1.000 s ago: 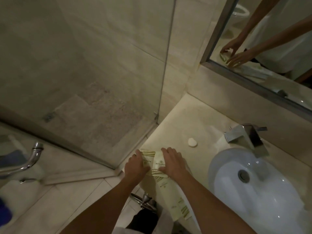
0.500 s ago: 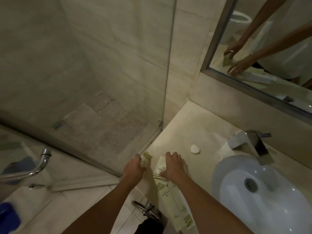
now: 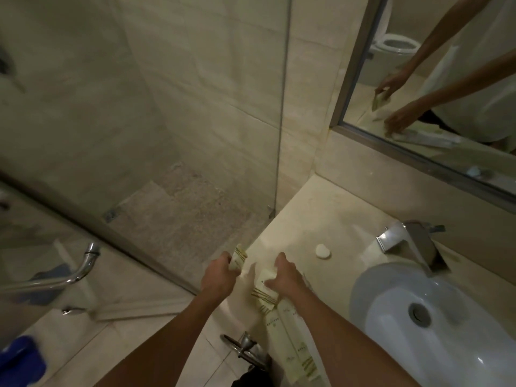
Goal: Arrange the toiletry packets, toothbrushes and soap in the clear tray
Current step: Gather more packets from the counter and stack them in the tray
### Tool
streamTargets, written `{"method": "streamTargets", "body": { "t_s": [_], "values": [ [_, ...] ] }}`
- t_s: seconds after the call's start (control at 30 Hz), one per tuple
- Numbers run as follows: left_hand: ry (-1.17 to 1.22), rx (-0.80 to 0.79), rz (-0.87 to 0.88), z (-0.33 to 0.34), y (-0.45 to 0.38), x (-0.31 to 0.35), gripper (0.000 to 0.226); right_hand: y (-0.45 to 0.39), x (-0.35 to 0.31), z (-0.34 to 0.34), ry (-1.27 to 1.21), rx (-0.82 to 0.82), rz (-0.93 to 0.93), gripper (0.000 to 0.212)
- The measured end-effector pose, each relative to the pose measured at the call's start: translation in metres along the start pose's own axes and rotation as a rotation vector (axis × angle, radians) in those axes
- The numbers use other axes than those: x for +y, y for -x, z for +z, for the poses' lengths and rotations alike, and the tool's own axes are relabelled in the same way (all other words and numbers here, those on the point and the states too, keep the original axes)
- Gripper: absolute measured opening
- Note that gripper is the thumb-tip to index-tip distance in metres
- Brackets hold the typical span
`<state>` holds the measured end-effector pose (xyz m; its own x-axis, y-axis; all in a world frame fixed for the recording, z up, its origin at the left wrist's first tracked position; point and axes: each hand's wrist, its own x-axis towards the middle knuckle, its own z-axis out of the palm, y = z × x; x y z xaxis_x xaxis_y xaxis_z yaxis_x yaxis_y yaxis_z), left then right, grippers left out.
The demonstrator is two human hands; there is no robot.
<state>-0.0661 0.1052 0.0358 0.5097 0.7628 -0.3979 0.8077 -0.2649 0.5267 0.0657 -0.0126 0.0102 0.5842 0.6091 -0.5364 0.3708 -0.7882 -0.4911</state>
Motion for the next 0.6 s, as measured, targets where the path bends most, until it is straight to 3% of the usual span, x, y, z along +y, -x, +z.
{"method": "streamTargets", "body": {
  "t_s": [0.2, 0.3, 0.4, 0.6],
  "values": [
    [0.075, 0.008, 0.039, 0.002, 0.003, 0.034, 0.005, 0.006, 0.008, -0.041, -0.418, 0.077, -0.001, 0.038],
    [0.071, 0.005, 0.107, 0.013, 0.004, 0.059, 0.007, 0.024, 0.032, -0.071, -0.492, 0.19, -0.02, 0.028],
    [0.052, -0.014, 0.196, 0.033, 0.015, 0.095, 0.008, 0.05, 0.072, -0.099, -0.536, 0.254, 0.018, 0.025],
    [0.014, -0.203, 0.401, 0.101, 0.058, 0.174, 0.01, 0.121, 0.175, -0.141, -0.649, 0.416, 0.165, 0.02]
  ]
}}
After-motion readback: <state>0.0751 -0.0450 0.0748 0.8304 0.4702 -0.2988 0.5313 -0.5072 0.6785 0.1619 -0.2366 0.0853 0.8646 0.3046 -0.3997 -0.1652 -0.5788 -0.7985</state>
